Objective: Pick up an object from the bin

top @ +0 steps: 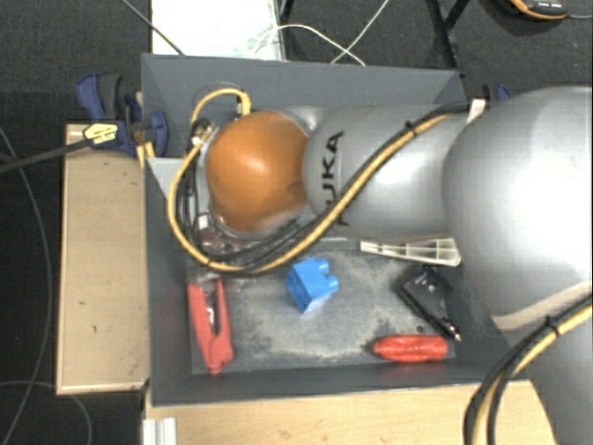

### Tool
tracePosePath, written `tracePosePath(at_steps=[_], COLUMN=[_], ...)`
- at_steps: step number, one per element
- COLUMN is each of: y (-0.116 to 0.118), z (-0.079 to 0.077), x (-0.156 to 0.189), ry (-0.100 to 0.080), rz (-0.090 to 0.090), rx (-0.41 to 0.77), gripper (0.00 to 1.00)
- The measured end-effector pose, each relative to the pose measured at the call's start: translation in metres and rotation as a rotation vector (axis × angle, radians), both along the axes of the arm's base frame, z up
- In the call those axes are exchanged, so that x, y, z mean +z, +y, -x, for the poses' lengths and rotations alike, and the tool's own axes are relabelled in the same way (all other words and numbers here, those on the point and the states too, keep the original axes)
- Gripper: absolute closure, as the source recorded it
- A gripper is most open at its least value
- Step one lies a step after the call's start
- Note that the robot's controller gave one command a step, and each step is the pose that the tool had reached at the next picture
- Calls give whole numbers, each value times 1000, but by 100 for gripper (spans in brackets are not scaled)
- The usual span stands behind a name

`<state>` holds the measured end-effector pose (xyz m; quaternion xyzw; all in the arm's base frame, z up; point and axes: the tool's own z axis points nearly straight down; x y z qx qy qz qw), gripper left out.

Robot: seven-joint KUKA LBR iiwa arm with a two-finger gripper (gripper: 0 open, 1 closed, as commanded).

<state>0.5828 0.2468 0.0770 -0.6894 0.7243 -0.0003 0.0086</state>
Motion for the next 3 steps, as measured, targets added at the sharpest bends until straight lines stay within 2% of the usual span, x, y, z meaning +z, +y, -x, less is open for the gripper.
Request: tracePosePath(at_steps=[1, 2, 3], y=[0, -1, 0], z=[1, 3, 2], x=[7, 34, 70], ry=[-1, 8, 3], rz=[-3, 1, -1], rx=[-4, -7, -7], gripper=[100, 100, 100])
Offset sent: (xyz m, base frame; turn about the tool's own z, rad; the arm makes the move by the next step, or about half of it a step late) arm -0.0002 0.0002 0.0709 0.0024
